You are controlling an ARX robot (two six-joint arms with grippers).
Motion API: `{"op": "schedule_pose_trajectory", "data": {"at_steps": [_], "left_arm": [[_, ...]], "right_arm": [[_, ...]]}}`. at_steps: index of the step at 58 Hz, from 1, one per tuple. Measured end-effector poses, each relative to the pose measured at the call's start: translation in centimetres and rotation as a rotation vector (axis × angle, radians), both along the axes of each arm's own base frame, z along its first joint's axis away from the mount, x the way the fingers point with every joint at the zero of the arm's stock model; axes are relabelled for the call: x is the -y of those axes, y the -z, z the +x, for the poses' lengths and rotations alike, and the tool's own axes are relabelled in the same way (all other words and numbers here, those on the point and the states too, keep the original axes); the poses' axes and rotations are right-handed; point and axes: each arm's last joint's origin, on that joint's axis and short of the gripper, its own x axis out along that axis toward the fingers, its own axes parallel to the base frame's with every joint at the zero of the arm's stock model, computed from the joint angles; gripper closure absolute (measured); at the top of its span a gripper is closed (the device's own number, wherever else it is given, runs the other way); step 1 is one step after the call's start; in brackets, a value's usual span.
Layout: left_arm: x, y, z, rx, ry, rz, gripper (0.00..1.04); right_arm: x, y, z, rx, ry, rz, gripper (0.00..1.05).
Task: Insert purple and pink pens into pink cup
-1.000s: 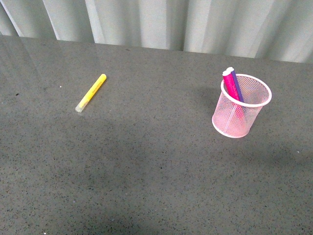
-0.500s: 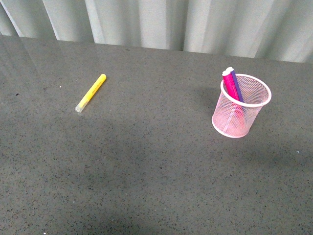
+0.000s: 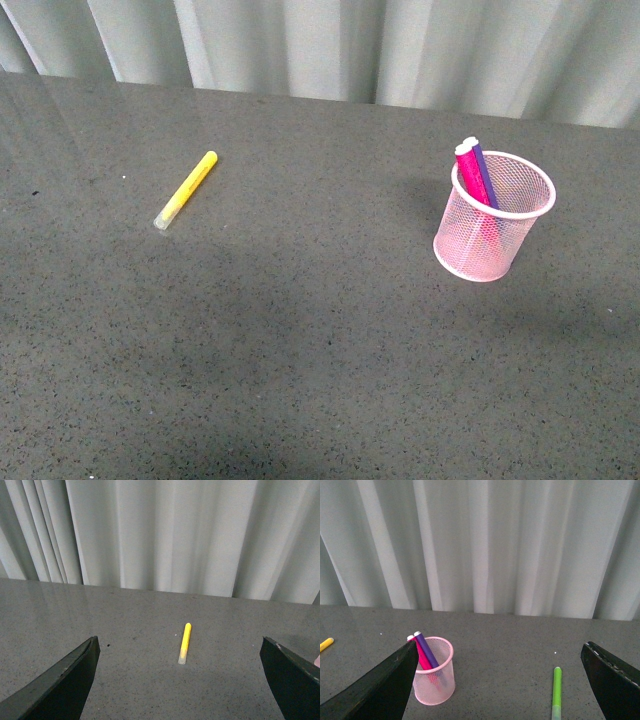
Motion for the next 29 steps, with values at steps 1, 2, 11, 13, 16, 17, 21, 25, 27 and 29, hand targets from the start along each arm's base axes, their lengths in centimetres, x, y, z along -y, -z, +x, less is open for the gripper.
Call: {"op": "schedule_pose_trajectory", "data": {"at_steps": [1, 2, 11, 13, 16, 17, 21, 25, 27, 29], "left_arm": [[0.00, 0.00, 0.00, 0.000, 0.000, 0.000, 0.07], [0.00, 0.00, 0.00, 0.000, 0.000, 0.000, 0.07], [0.00, 0.00, 0.00, 0.000, 0.000, 0.000, 0.07], [0.00, 0.00, 0.00, 0.000, 0.000, 0.000, 0.07], [0.00, 0.00, 0.00, 0.000, 0.000, 0.000, 0.07], [0.00, 0.00, 0.00, 0.000, 0.000, 0.000, 0.07], [0.00, 0.00, 0.00, 0.000, 0.000, 0.000, 0.07], [0.00, 0.00, 0.00, 0.000, 0.000, 0.000, 0.07], [0.00, 0.00, 0.00, 0.000, 0.000, 0.000, 0.07], [0.00, 0.00, 0.00, 0.000, 0.000, 0.000, 0.07]], "right_arm": [[0.00, 0.00, 0.00, 0.000, 0.000, 0.000, 0.07], [0.00, 0.00, 0.00, 0.000, 0.000, 0.000, 0.07], [0.00, 0.00, 0.00, 0.000, 0.000, 0.000, 0.07], [0.00, 0.00, 0.00, 0.000, 0.000, 0.000, 0.07], [0.00, 0.00, 0.00, 0.000, 0.000, 0.000, 0.07], [0.00, 0.00, 0.00, 0.000, 0.000, 0.000, 0.07], [0.00, 0.00, 0.00, 0.000, 0.000, 0.000, 0.07], [0.00, 0.00, 0.00, 0.000, 0.000, 0.000, 0.07], [0.00, 0.00, 0.00, 0.000, 0.000, 0.000, 0.07], [0.00, 0.00, 0.00, 0.000, 0.000, 0.000, 0.07]]}}
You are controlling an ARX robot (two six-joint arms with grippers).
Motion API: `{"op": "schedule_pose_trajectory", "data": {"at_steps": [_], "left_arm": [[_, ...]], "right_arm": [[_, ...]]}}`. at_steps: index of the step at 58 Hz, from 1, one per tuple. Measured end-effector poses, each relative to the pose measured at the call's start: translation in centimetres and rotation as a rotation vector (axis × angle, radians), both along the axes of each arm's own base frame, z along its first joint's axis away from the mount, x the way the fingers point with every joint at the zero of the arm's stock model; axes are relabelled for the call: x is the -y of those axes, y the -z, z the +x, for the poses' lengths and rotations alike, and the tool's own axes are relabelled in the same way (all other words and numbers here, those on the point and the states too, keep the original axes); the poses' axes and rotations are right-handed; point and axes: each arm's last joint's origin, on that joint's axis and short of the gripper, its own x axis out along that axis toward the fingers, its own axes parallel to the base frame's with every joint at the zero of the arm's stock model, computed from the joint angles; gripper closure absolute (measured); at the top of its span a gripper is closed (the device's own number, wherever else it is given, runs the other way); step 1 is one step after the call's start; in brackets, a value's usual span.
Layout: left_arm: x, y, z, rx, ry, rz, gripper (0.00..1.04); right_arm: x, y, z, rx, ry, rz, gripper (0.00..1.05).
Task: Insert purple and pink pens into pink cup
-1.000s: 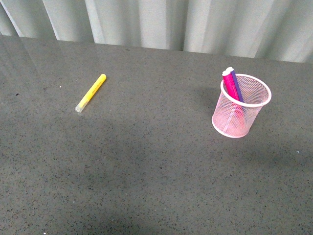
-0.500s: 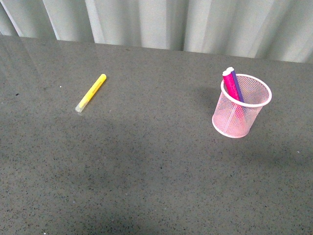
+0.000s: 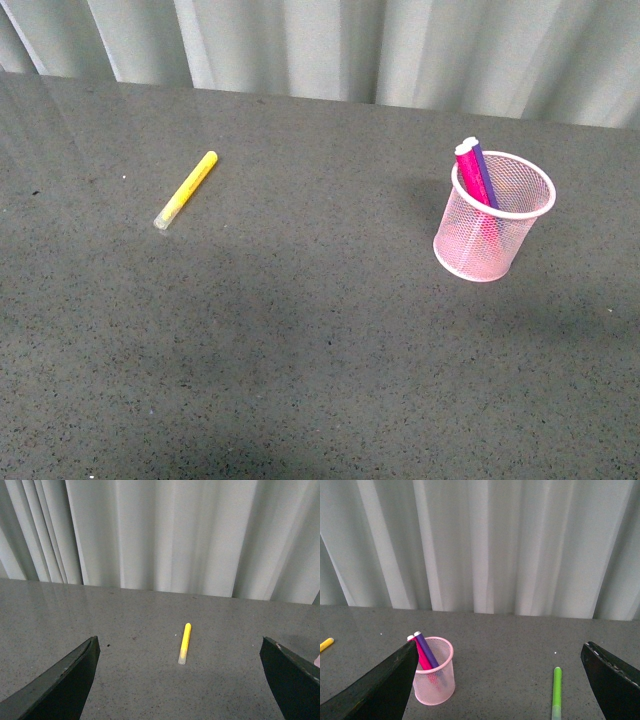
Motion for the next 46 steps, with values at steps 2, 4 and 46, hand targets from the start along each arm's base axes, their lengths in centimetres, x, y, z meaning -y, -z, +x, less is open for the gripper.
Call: {"op": "schedule_pose_trajectory", "data": {"at_steps": [2, 4, 46], "left_arm": [[0.00, 0.00, 0.00, 0.000, 0.000, 0.000, 0.07], [0.00, 0.00, 0.00, 0.000, 0.000, 0.000, 0.07], [0.00, 0.00, 0.00, 0.000, 0.000, 0.000, 0.07]], "right_arm": [[0.00, 0.00, 0.00, 0.000, 0.000, 0.000, 0.07], [0.00, 0.00, 0.00, 0.000, 0.000, 0.000, 0.07], [0.00, 0.00, 0.00, 0.000, 0.000, 0.000, 0.07]]}}
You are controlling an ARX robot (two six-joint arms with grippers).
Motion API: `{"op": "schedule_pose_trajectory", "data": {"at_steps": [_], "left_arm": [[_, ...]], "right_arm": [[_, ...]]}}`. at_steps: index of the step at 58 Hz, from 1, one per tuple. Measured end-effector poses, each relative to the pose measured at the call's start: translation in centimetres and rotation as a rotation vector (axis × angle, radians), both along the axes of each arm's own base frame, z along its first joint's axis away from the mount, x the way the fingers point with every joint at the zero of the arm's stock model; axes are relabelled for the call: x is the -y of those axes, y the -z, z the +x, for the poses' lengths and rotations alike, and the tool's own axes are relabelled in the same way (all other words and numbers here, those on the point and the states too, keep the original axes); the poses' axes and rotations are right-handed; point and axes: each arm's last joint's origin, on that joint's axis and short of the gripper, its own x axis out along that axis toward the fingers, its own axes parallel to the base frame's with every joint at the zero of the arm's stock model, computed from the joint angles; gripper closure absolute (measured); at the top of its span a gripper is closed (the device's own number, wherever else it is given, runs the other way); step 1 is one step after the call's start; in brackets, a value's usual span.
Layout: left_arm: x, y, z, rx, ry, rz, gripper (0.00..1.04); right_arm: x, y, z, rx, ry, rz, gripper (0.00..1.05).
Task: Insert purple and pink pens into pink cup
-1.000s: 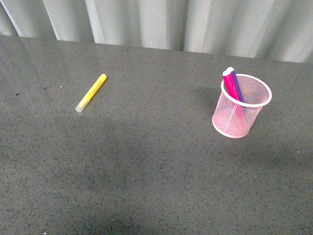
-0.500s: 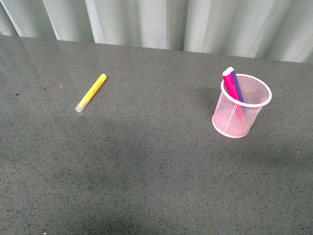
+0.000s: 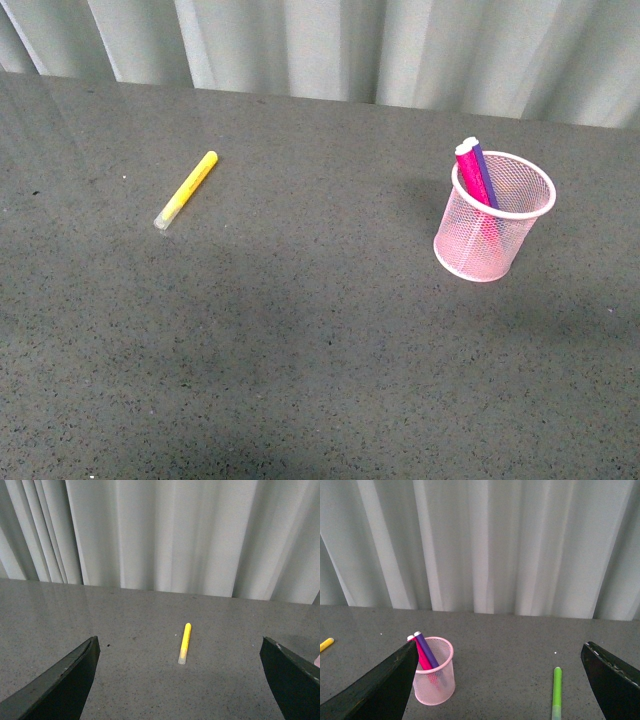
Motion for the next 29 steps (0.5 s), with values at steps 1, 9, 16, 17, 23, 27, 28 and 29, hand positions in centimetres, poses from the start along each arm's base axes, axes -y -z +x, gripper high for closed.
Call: {"op": "schedule_pose_trajectory", "data": {"at_steps": [1, 9, 16, 17, 23, 27, 28, 29], "left_arm": [[0.00, 0.00, 0.00, 0.000, 0.000, 0.000, 0.07], [0.00, 0.00, 0.00, 0.000, 0.000, 0.000, 0.07], [0.00, 0.00, 0.00, 0.000, 0.000, 0.000, 0.07], [0.00, 0.00, 0.00, 0.000, 0.000, 0.000, 0.07], [0.00, 0.00, 0.00, 0.000, 0.000, 0.000, 0.07], [0.00, 0.00, 0.00, 0.000, 0.000, 0.000, 0.07], [0.00, 0.00, 0.00, 0.000, 0.000, 0.000, 0.07], [0.00, 0.00, 0.00, 0.000, 0.000, 0.000, 0.07]], "right_arm": [[0.00, 0.00, 0.00, 0.000, 0.000, 0.000, 0.07], [0.00, 0.00, 0.00, 0.000, 0.000, 0.000, 0.07], [0.00, 0.00, 0.00, 0.000, 0.000, 0.000, 0.07], [0.00, 0.00, 0.00, 0.000, 0.000, 0.000, 0.07], [0.00, 0.00, 0.00, 0.000, 0.000, 0.000, 0.07], [0.00, 0.00, 0.00, 0.000, 0.000, 0.000, 0.07], [0.00, 0.00, 0.00, 0.000, 0.000, 0.000, 0.07], [0.00, 0.00, 0.00, 0.000, 0.000, 0.000, 0.07]]}}
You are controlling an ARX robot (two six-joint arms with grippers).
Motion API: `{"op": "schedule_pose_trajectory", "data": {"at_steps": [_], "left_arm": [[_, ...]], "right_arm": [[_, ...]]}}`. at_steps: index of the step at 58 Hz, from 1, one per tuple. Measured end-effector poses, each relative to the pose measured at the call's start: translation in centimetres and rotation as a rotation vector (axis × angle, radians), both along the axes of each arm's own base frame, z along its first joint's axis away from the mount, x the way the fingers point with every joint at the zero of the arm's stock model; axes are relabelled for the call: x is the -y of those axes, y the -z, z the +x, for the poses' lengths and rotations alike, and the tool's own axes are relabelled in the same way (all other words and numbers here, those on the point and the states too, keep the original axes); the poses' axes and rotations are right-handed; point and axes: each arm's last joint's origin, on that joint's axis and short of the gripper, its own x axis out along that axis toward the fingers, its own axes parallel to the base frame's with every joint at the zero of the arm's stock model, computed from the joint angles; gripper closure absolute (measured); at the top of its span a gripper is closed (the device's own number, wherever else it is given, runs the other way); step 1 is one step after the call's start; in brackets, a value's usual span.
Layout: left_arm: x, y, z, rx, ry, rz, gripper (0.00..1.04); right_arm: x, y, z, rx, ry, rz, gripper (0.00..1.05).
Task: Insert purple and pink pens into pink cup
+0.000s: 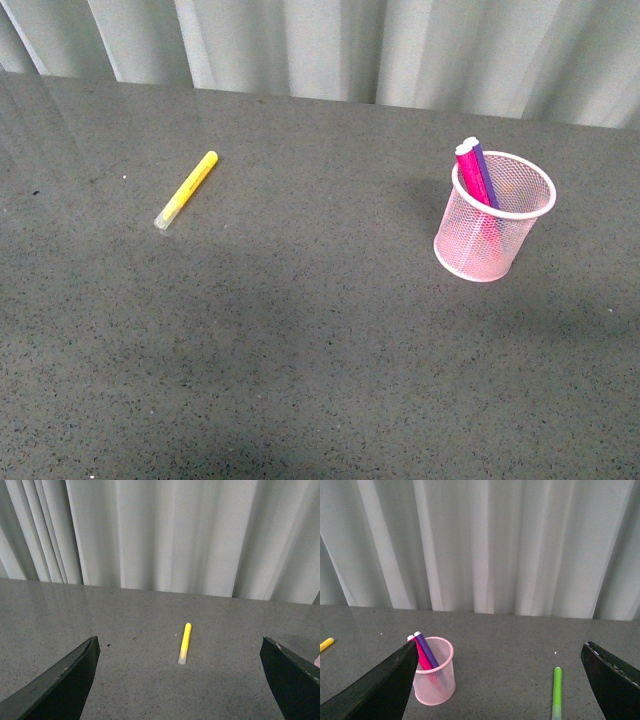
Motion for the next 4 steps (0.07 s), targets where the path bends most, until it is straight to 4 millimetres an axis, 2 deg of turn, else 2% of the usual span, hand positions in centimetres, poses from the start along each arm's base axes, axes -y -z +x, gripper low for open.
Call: {"op": "schedule_pose_trajectory", "data": {"at_steps": [4], "left_arm": [[0.00, 0.00, 0.00, 0.000, 0.000, 0.000, 0.07]], "right_arm": [[0.00, 0.00, 0.00, 0.000, 0.000, 0.000, 0.07]]}}
